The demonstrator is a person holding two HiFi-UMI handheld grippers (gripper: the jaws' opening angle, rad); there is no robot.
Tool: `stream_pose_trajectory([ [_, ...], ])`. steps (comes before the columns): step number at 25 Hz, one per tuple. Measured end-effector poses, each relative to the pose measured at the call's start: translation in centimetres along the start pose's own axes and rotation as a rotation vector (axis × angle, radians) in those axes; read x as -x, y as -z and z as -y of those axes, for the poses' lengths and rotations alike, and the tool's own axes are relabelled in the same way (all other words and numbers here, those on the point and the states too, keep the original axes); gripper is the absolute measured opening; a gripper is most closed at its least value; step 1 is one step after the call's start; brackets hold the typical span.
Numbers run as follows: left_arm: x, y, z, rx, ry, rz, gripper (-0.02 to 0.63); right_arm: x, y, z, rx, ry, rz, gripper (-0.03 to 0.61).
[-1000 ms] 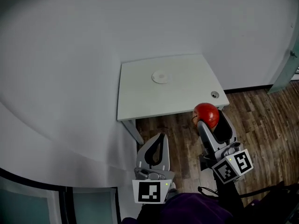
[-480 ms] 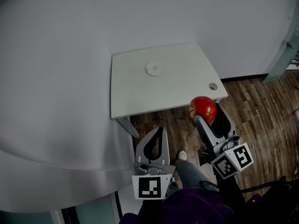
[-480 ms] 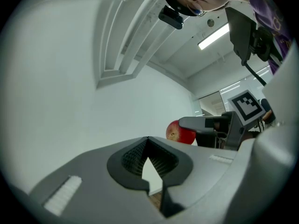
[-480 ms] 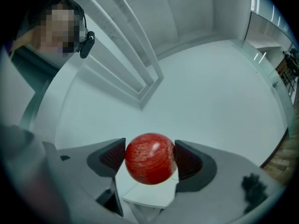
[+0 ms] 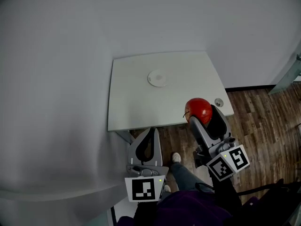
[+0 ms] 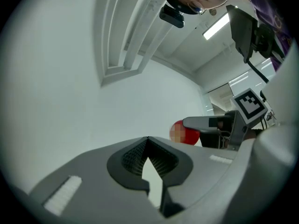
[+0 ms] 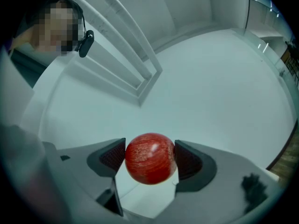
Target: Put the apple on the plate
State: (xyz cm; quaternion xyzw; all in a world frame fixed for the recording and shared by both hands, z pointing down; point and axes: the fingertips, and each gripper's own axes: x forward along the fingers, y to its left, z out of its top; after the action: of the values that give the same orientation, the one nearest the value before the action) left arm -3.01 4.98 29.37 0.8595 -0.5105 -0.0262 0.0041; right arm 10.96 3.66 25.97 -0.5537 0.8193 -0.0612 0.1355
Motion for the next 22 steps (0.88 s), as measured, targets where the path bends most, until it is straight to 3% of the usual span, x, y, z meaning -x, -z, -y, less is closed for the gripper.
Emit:
stream_pose_trajectory([
  [13, -5.7, 1.0, 0.5, -0.038, -0.033, -0.019, 0.006, -4.7, 0.6, 4.4, -0.018, -0.062, -0.007, 0.334],
  [22, -14.2, 2.2, -0.4, -0.046, -0.087, -0.068, 0.006, -12.2, 1.8, 10.2, -0.057, -0.116, -0.065, 0.334],
])
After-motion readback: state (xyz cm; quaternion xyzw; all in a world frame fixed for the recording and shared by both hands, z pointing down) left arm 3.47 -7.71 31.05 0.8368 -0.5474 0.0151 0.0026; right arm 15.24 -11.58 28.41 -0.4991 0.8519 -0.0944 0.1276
